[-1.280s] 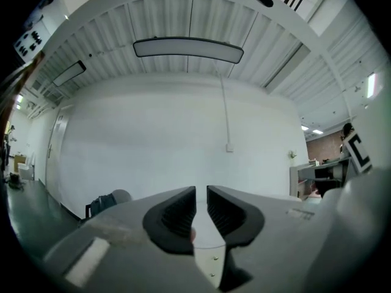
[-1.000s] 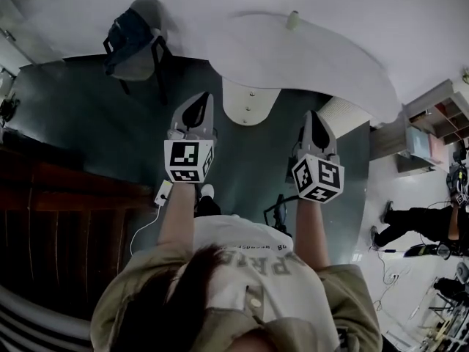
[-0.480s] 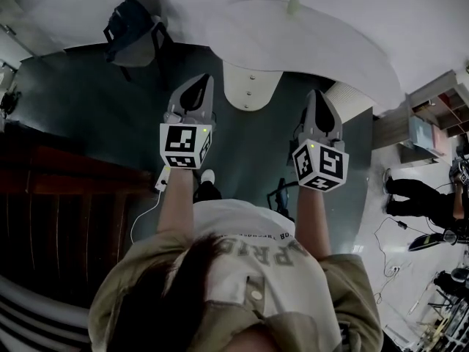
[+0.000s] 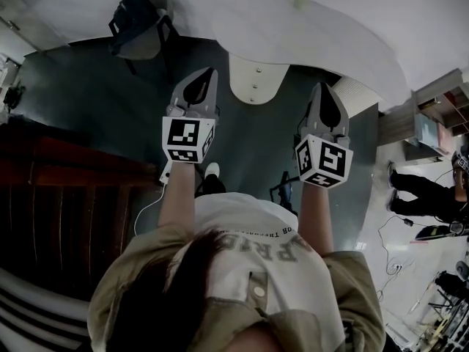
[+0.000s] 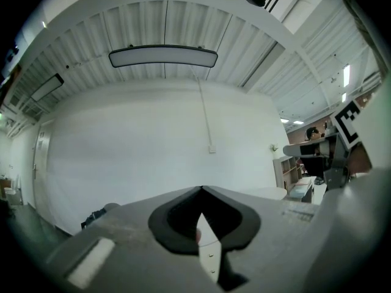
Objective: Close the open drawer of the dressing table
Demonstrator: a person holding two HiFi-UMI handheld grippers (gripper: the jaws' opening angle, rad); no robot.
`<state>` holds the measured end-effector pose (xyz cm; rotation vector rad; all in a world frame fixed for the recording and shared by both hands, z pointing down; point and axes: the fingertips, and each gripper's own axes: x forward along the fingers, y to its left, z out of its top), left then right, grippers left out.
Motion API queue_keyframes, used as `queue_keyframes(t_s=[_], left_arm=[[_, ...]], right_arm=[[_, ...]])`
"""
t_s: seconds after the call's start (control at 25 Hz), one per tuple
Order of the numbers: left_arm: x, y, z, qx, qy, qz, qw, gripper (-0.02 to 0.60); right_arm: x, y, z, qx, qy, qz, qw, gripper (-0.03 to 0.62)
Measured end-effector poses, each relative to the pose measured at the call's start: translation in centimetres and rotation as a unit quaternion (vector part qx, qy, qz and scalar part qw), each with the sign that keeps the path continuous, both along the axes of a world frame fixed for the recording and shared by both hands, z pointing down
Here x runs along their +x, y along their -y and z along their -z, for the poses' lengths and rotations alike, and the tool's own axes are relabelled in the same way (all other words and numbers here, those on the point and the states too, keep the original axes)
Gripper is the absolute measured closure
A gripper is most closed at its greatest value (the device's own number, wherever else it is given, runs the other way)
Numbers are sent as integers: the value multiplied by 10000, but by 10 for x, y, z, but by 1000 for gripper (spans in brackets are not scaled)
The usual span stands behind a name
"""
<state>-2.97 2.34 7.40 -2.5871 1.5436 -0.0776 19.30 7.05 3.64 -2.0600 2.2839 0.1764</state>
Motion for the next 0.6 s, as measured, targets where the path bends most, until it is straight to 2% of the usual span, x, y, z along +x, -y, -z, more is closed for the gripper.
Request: queue_keyframes(t_s=[0.28, 0.6], left_arm=[[-14, 2, 4, 52, -26, 115, 9999, 575], [-14, 2, 3, 22, -67, 92, 9999, 575]], right_arm=[[-11, 2, -3, -1, -96, 67, 9999, 592], [-15, 4, -2, -10, -138, 80, 9999, 592]])
